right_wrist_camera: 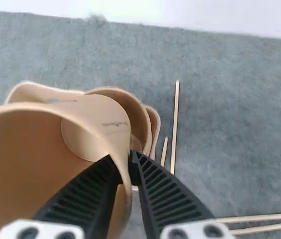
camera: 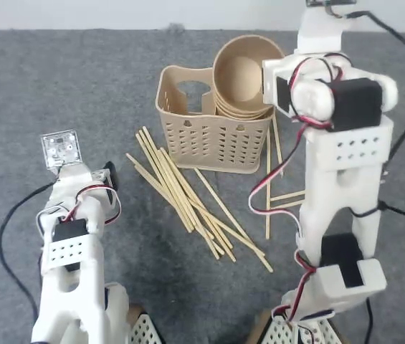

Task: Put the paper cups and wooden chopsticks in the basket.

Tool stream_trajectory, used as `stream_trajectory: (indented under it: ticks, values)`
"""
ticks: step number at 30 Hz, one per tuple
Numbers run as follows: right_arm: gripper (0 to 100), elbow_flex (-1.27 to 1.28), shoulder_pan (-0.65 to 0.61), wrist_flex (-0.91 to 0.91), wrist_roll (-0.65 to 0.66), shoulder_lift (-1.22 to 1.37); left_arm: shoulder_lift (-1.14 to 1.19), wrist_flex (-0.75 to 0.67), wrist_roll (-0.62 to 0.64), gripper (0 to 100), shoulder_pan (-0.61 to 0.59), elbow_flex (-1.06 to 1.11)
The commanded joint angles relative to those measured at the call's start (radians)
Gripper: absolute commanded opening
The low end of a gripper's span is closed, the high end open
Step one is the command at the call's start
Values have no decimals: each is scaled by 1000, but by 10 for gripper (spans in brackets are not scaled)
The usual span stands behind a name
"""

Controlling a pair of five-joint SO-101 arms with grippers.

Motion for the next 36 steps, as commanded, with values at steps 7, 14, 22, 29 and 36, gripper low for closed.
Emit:
stream_trajectory:
  ticks: [7,14,22,29,36]
  values:
    - [260,-23,18,33,-11,-81,-21,-21,8,181,2,-7]
    - [259,32,76,39,-8,-372,-21,-21,8,181,2,-7]
    - [151,626,239,-24,-9,-634,-21,-21,8,181,2,-7]
    - [57,1211,272,-424,-5,-693,-21,-21,8,181,2,-5]
    - [135,1583,263,-852,-14,-690,-21,-20,8,181,0,-5]
